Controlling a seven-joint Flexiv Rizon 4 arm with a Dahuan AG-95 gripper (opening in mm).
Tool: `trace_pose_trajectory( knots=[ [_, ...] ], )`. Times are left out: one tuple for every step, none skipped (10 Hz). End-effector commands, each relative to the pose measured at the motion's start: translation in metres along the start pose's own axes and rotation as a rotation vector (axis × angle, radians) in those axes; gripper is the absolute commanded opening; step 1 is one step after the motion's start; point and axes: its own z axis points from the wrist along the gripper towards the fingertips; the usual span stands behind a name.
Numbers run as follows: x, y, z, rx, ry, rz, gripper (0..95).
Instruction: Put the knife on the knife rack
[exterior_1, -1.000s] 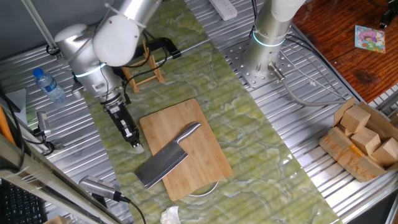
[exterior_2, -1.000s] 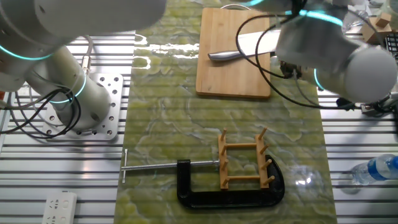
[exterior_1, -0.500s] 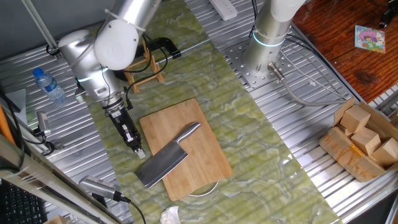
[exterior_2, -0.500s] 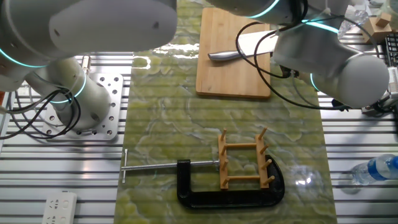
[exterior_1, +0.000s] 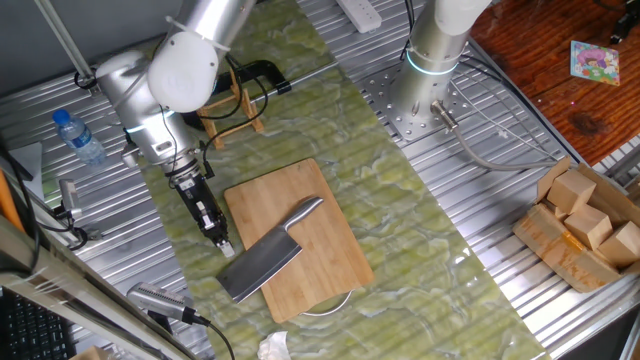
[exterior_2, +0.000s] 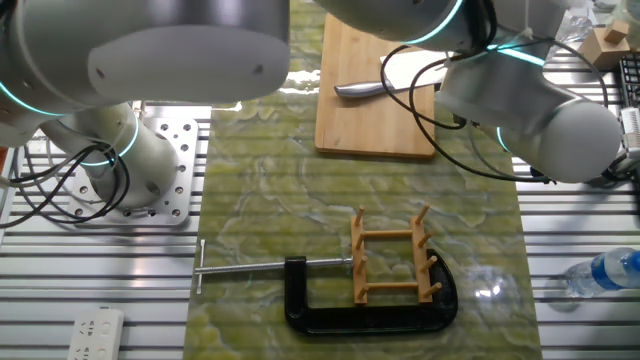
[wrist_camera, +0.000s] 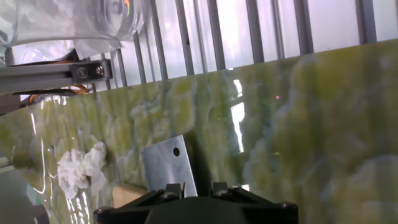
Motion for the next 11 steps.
trace_pose_trajectory(
  knots=[
    [-0.001,0.000,0.002,-0.003,0.000,0.000,19.0],
    [-0.001,0.001,0.005,-0.003,-0.004,-0.002,19.0],
    [-0.002,0.002,0.006,-0.005,-0.006,-0.001,19.0],
    [-0.002,0.002,0.007,-0.005,-0.007,-0.002,19.0],
    [-0.002,0.002,0.009,-0.008,-0.009,-0.002,19.0],
    [-0.002,0.003,0.010,-0.009,-0.009,-0.001,19.0],
    [-0.003,0.003,0.012,-0.012,-0.011,-0.001,19.0],
    [-0.003,0.004,0.014,-0.014,-0.013,-0.002,19.0],
    [-0.003,0.004,0.015,-0.016,-0.013,-0.001,19.0],
    [-0.003,0.005,0.016,-0.018,-0.014,-0.002,19.0],
    [-0.003,0.005,0.018,-0.019,-0.016,-0.002,19.0]
  ],
)
